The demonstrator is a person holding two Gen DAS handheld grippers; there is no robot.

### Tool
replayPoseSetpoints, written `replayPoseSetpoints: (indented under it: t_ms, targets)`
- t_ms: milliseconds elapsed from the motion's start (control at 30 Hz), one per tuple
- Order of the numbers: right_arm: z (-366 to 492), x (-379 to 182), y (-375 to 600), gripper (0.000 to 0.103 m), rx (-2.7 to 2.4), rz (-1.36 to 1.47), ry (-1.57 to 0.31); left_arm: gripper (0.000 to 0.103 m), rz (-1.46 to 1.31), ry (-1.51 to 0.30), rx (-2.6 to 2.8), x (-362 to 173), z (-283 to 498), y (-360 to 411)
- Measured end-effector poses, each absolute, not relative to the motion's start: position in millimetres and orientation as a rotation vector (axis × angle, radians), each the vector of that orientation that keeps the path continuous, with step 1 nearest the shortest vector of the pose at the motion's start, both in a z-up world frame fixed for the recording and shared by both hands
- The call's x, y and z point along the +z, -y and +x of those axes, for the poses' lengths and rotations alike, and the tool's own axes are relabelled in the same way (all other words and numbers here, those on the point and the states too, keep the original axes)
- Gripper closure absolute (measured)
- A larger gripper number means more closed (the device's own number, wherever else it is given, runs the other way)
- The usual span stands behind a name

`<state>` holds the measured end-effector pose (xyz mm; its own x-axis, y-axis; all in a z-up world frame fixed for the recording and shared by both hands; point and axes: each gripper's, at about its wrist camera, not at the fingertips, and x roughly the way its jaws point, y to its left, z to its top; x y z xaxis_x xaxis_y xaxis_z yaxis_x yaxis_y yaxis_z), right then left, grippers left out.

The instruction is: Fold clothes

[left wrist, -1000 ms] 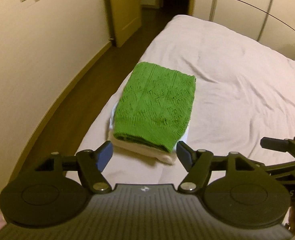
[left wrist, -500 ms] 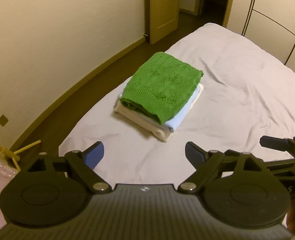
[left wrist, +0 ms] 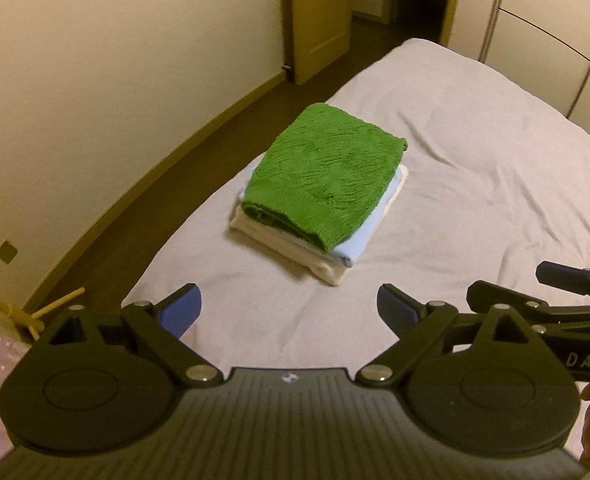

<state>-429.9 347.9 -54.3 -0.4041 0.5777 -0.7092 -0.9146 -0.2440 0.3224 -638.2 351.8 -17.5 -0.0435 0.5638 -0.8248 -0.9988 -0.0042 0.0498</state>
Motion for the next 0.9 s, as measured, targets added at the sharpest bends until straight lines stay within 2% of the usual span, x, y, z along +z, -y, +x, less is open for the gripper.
replayPoseSetpoints:
  t_ms: [300, 500, 900]
  targets:
    - [-438, -68, -366, 0.000, 1.736, -0.580, -0.895, 0.004, -0.765, -0.834, 1.427, -45, -653, -385]
    - [-437, -64, -381, 0.000, 1.755, -0.589, -0.824, 0.001, -0.760, -0.836, 1.465, -47, -655, -388]
    - [-420, -55, -388, 0.000, 1.790, -0.731, -0.460, 0.001, -0.735, -0.816, 1.615, -35, -608, -362]
